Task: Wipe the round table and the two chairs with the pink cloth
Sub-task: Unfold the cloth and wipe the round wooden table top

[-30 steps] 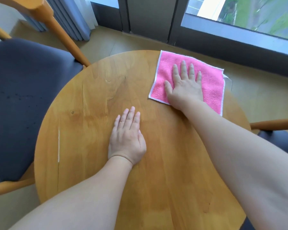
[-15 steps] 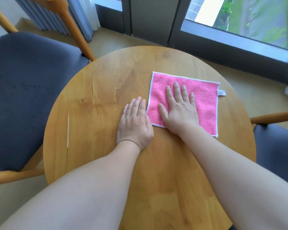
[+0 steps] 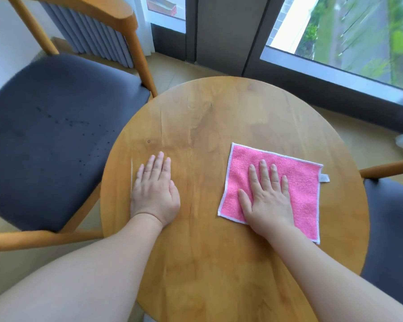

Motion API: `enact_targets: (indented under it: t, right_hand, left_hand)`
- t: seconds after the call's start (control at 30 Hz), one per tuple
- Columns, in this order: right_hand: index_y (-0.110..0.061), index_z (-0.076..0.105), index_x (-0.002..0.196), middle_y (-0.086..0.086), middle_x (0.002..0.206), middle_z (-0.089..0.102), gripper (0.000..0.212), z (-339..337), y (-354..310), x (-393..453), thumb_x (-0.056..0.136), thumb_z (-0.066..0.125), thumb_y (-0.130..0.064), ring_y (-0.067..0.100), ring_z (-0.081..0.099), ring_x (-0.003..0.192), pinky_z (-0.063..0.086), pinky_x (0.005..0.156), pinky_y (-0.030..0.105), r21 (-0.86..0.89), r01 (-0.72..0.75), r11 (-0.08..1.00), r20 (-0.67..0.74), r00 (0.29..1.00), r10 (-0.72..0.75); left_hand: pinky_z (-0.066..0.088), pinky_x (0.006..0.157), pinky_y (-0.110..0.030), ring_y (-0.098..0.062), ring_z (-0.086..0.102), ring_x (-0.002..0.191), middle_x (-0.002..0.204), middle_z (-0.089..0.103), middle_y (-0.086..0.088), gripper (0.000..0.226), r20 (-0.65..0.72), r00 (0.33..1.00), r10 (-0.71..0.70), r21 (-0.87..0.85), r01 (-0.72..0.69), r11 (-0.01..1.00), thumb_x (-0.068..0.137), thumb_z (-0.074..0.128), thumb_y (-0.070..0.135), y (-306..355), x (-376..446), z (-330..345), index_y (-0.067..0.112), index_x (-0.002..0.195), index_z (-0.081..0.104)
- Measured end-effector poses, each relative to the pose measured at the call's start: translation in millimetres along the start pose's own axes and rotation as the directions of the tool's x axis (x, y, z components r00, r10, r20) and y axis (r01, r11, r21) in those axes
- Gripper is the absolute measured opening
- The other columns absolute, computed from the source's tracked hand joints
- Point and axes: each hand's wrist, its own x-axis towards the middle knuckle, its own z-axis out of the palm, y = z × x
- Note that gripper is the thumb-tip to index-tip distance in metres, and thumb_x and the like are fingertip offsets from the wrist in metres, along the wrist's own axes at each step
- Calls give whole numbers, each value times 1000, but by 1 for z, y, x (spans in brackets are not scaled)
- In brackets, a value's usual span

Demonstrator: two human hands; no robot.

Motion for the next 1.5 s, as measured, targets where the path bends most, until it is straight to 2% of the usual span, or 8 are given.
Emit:
enact_targets:
  t: [0.1,0.23,0.4,0.57,0.73,0.97,1.13,1.5]
  right_hand:
    - [-27,-11,151,-4,155,-25,76,-3,2,7,85,-2,-64,18,-28,142,-17,116,42,-12,-3,1000,-5,1000,3]
    - [-29,-8,152,-4,157,-20,76,-7,1,28,86,1,-65,19,-22,145,-14,117,43,-35,60,998,-21,998,-61]
    - [-30,-4,153,-2,160,-13,76,-24,-11,84,86,2,-66,21,-16,147,-11,118,44,-32,102,994,-45,994,-104]
    - [-29,0,154,1,162,-8,78,-44,-22,150,86,2,-66,24,-11,148,-7,119,46,-35,168,985,-68,983,-170]
    - [-28,1,154,2,162,-7,76,-54,-36,188,88,6,-65,25,-10,148,-6,119,47,-53,227,973,-60,971,-230]
    - [-23,5,154,6,162,-3,74,-70,-87,242,91,14,-60,30,-6,148,-5,118,51,-10,227,974,-87,970,-227]
    - [-22,6,154,7,162,-1,75,-70,-113,250,90,12,-61,31,-5,148,-4,118,52,-29,287,958,-82,954,-288]
    - [-27,4,154,3,162,-2,76,-55,-111,207,89,9,-65,27,-7,148,-4,119,48,-63,464,884,-79,880,-468]
  left_hand:
    - [-5,119,-32,-14,1,147,160,7,-1,64,-1,1000,15,9,-15,1000,89,16,31,4,9,0,14,151,16]
    - [-1,119,-34,-16,8,147,159,15,-2,63,-21,1000,-14,-20,14,1000,89,19,30,4,6,1,14,150,23]
    - [1,120,-35,-16,10,146,158,18,-2,60,-32,993,-113,-43,112,993,91,23,29,3,-1,0,15,149,26]
    - [8,119,-37,-18,19,145,156,26,-4,60,-49,987,-153,-48,150,987,88,25,26,6,2,-3,13,146,34]
    - [3,119,-35,-17,10,147,158,18,-2,61,-49,955,-291,-42,289,956,89,24,28,6,0,-3,16,149,26]
    - [9,119,-37,-18,16,146,156,24,-3,62,-51,957,-286,-40,284,958,88,21,28,9,0,-4,14,147,31]
    - [6,118,-37,-17,13,146,157,21,-3,62,-44,960,-277,-42,275,961,88,21,28,6,0,-3,15,148,28]
    - [5,119,-34,-17,15,146,156,24,-4,62,-72,959,-273,-55,270,961,87,25,25,6,3,-3,13,147,31]
